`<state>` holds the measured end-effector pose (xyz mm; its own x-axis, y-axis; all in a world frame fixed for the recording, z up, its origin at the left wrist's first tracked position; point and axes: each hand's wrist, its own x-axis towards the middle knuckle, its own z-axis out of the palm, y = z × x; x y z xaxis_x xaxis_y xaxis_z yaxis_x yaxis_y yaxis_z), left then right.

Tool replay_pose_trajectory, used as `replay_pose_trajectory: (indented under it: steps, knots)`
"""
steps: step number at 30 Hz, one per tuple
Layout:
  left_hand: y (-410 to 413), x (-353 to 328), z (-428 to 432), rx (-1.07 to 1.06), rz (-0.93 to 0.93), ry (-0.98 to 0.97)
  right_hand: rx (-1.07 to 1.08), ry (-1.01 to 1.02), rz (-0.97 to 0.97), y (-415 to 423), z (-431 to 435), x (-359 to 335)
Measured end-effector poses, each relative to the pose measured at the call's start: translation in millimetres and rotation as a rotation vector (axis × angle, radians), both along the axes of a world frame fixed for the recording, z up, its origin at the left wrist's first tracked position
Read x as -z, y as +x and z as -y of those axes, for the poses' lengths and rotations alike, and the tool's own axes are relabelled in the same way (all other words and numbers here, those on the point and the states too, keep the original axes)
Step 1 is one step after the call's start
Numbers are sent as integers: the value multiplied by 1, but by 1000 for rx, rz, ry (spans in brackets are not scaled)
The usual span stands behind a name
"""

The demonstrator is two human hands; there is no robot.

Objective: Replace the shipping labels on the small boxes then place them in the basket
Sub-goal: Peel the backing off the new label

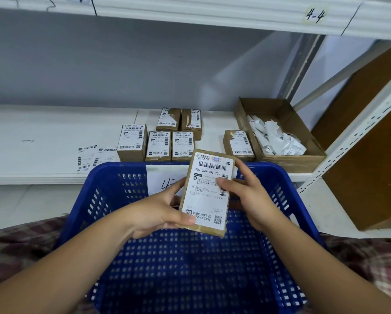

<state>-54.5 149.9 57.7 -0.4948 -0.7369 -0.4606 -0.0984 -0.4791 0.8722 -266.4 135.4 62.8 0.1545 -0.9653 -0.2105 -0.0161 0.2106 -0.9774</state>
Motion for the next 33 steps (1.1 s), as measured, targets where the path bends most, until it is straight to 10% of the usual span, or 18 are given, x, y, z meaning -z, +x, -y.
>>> replay_pose_trajectory:
  steps: [19, 33]
  knots:
    - [3, 5, -1, -227, -214, 3, -273, 190, -35, 0, -7, 6]
    - [-17, 18, -14, -392, -15, -140, -362, 48, -240, 15, -16, 15]
